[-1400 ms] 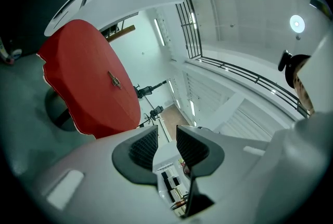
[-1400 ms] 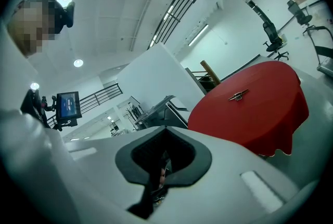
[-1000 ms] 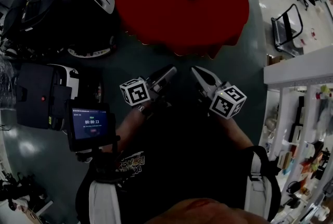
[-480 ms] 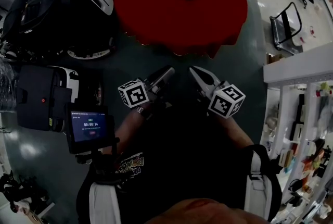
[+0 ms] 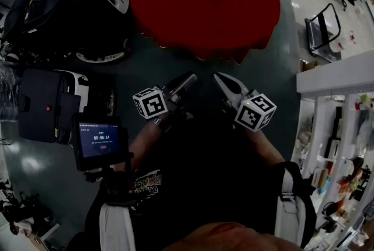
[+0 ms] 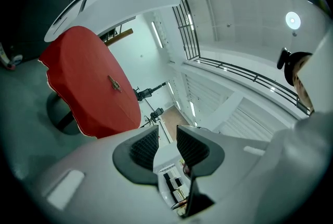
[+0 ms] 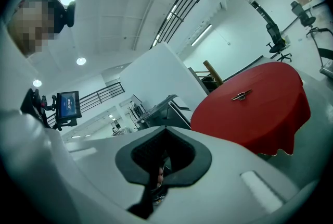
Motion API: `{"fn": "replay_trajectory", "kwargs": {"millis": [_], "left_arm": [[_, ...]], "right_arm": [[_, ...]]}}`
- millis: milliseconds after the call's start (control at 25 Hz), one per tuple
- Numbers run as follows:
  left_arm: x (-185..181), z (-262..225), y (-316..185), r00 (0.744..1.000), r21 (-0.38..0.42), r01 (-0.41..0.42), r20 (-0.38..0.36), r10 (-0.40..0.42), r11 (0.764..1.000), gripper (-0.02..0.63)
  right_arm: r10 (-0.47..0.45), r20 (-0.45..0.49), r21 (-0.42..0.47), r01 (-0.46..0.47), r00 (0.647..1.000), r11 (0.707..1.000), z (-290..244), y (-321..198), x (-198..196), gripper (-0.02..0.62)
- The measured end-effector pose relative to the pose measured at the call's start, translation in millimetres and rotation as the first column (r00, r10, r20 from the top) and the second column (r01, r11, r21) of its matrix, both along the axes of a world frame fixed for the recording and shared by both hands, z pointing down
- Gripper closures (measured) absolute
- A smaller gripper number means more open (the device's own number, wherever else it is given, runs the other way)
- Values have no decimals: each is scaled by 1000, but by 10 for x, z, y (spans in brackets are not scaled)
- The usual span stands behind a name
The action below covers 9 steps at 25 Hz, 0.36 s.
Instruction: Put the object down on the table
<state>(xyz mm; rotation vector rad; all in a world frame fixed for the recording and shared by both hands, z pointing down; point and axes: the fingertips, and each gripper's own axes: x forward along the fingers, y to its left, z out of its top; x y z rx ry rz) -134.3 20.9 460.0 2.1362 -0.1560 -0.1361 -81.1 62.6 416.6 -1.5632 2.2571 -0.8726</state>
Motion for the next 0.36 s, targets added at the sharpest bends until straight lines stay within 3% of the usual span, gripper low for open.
{"fn": "replay_trajectory", "kwargs": {"millis": [360], "left_arm": [[45, -20, -66, 1000, 14, 2, -4, -2, 1000, 491]], "right_arm": [[-3, -6, 12, 3, 1000, 1000, -31, -54, 38, 592]]}}
